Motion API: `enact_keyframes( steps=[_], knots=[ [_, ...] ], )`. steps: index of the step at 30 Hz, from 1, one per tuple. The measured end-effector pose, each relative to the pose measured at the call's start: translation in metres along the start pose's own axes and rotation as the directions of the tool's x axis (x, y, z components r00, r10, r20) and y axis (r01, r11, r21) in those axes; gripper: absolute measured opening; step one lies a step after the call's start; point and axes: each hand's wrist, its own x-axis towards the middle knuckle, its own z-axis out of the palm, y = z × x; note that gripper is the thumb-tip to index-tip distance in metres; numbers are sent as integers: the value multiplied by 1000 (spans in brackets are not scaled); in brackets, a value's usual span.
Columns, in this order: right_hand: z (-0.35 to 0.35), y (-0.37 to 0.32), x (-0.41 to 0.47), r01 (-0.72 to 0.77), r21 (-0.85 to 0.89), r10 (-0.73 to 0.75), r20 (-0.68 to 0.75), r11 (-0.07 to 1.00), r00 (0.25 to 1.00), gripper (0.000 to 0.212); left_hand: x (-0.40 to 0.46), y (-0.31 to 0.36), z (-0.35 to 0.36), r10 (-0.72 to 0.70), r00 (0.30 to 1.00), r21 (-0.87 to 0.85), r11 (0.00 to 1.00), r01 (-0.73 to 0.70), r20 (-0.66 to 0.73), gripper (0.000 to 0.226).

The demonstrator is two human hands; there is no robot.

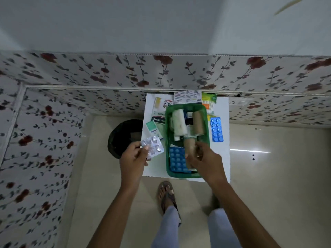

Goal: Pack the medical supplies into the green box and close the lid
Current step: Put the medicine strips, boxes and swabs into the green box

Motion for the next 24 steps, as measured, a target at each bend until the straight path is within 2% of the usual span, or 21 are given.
enact_keyframes(
  steps=[4, 6, 8, 10, 13, 15, 16, 19, 20, 22, 24],
  knots=[
    [34, -32, 24, 46, -52, -49, -58, 998, 997, 49, 34, 0, -12, -15, 996, -54, 998, 20, 83, 8],
    [42, -44, 37, 150, -76, -155, -69, 986, 985, 55, 44, 4, -11, 1, 997, -80, 997, 6, 78, 10],
    [42, -52, 45, 222, -89, -231, -107, 971, 967, 50, 52, 6, -8, 10, 997, -82, 997, -3, 74, 9],
    [35, -54, 45, 225, -27, -227, -162, 974, 960, 40, 56, 8, -2, 40, 994, -21, 999, -38, 104, 9],
    [19, -42, 37, 178, 11, -171, -210, 984, 963, 30, 51, 11, 15, 144, 966, 182, 966, -184, 213, 15],
    [9, -29, 29, 147, 28, -136, -237, 989, 962, 27, 40, 11, 29, 215, 931, 316, 898, -307, 294, 18],
    [4, -23, 25, 130, 32, -118, -248, 991, 961, 26, 34, 9, 37, 261, 907, 397, 833, -384, 330, 18],
    [-9, -6, 17, 75, 37, -61, -294, 996, 954, 24, 22, 1, 54, 340, 841, 638, 548, -541, 422, 17],
    [-12, 0, 16, 65, 12, -58, -329, 998, 943, 24, 21, -1, 57, 365, 831, 654, 513, -556, 419, 17],
    [-19, 15, 19, 34, -78, -62, -400, 996, 914, 26, 21, -1, 57, 438, 818, 610, 548, -572, 373, 20],
    [-24, 27, 30, -21, -109, -29, -441, 994, 897, 28, 27, 4, 52, 472, 846, 516, 675, -527, 246, 24]
  ],
)
